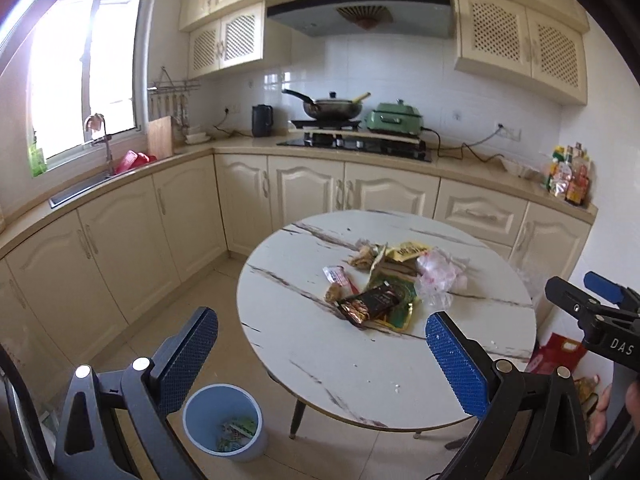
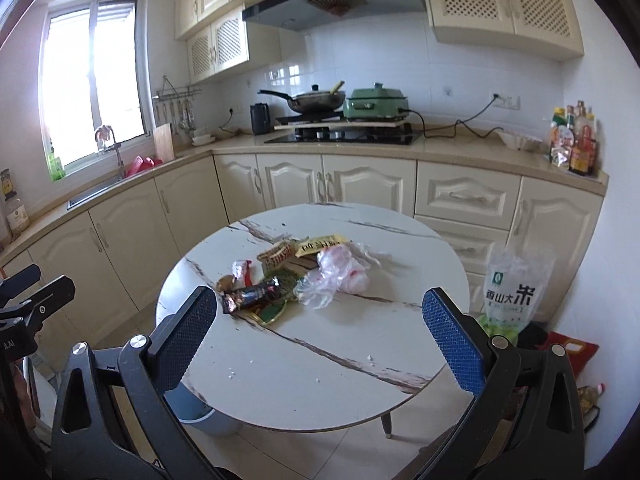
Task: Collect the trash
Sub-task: 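Grasp the dark snack wrapper with the left gripper while the right grasps the plastic bag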
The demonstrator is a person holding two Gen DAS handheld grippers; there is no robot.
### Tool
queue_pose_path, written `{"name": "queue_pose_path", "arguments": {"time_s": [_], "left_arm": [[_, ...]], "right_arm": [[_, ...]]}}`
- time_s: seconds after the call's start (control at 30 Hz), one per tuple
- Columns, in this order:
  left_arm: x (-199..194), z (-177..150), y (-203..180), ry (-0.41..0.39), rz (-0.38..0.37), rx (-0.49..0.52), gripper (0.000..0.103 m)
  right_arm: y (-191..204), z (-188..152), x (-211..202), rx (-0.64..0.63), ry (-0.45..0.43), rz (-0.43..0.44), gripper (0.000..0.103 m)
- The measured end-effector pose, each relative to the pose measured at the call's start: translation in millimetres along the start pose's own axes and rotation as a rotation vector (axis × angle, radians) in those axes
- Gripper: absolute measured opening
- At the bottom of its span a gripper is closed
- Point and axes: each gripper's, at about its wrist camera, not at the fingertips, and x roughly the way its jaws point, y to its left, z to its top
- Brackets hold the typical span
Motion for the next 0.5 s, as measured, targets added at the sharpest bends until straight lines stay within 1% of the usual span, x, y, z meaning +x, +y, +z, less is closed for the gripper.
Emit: {"name": "queue_pose_path", "arguments": {"time_s": [0.2,0.3,0.43,0.47,0.5], "left_arm": [[87,22,-10,0.092,-0.054,0.080,0.101],[139,37,-12,0.148,-0.069,0.128,0.100],[206,54,-13,0.216,-0.091,0.183,0.089],[222,58,-12,0.234,-0.098,0.189,0.081],[238,62,-11,0.250,-0.108,0.193,0.078]], "right_arm": [[-27,-7,58,0.024,0.100,-0.014,0.103],[-37,-8,84,0.030,0.141,-0.028,0.103],[-50,-7,117,0.040,0.187,-0.034,0.103],[-52,-6,123,0.040,0.195,-0.032,0.103],[-53,-6,130,0.039,0.204,-0.030,0.103]]}}
